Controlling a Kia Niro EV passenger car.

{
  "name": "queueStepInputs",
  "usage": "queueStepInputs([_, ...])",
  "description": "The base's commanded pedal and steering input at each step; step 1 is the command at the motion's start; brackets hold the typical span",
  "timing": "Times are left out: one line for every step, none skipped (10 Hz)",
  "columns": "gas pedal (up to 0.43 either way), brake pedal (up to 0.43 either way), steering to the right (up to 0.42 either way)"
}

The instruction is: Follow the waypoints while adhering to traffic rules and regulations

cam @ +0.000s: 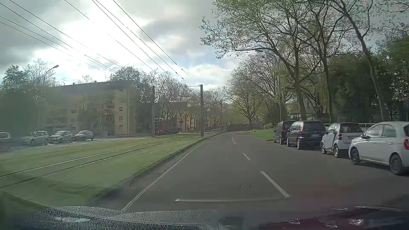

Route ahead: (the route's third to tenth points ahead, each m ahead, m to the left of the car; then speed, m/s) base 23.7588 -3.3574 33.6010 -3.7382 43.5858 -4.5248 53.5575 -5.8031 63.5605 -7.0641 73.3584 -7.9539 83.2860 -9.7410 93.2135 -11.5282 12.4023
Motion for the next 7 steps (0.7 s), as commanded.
queueStepInputs([0.059, 0.0, 0.009])
queueStepInputs([0.059, 0.0, 0.009])
queueStepInputs([0.067, 0.0, 0.009])
queueStepInputs([0.067, 0.0, 0.009])
queueStepInputs([0.067, 0.0, 0.009])
queueStepInputs([0.067, 0.0, 0.01])
queueStepInputs([0.079, 0.0, 0.011])
